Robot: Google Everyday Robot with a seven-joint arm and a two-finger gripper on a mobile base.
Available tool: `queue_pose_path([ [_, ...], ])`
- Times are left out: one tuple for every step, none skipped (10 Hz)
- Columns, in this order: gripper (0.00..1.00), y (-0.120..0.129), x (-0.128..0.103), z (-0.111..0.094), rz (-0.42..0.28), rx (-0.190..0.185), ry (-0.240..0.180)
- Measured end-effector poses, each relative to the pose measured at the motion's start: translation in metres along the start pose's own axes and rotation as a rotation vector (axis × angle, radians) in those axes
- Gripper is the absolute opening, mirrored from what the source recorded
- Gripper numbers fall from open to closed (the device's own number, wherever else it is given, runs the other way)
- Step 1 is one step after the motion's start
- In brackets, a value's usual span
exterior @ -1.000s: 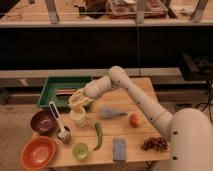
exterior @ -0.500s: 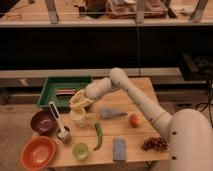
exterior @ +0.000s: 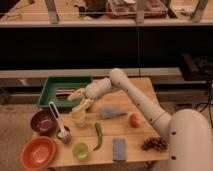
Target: Place banana in paper cup
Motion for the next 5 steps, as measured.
queue_pose_path([
  [0.78, -0.001, 0.0, -0.001, 0.001, 0.007, 0.002],
  [0.78, -0.001, -0.004, -0.007, 0.007, 0.02, 0.025],
  [0.78, -0.001, -0.01, -0.016, 0.015, 0.031, 0.077],
  [0.78, 0.0, -0.017, -0.026, 0.02, 0.04, 0.134],
  [0.78, 0.004, -0.023, -0.04, 0.027, 0.046, 0.207],
])
